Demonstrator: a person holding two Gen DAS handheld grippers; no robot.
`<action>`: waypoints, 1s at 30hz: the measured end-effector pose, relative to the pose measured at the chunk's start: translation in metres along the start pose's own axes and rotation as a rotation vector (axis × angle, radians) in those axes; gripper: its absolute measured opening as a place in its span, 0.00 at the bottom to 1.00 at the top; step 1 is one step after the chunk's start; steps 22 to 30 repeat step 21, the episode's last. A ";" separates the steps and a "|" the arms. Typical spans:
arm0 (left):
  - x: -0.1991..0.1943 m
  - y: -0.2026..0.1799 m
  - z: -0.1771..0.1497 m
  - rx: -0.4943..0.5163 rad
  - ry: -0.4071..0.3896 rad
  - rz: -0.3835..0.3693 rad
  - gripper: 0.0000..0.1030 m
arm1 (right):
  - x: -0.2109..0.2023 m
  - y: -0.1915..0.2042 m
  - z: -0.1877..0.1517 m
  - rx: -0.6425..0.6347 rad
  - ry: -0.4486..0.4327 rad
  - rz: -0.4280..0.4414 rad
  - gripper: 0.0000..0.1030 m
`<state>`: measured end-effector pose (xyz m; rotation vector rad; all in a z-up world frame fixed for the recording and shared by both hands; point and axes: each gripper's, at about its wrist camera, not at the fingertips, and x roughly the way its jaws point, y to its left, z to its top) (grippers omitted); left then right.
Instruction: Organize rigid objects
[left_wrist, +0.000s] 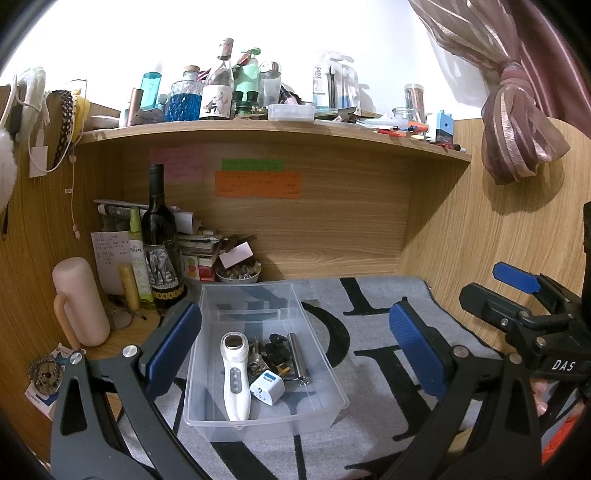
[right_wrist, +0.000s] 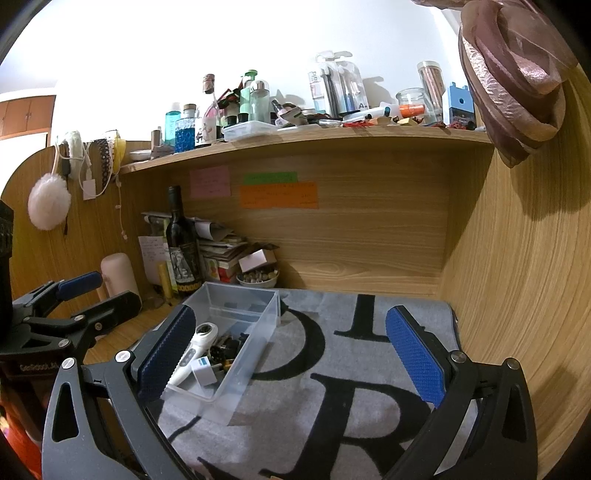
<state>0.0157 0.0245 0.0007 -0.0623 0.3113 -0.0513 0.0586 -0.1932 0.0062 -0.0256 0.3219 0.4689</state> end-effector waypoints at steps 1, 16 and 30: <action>-0.001 0.000 0.000 -0.001 -0.002 -0.002 1.00 | 0.000 0.000 0.000 0.000 0.000 0.000 1.00; 0.003 0.002 0.000 -0.018 0.012 -0.019 1.00 | 0.003 -0.004 0.001 -0.009 0.006 0.022 1.00; 0.003 0.003 0.000 -0.020 0.010 -0.016 1.00 | 0.004 -0.003 0.001 -0.010 0.007 0.021 1.00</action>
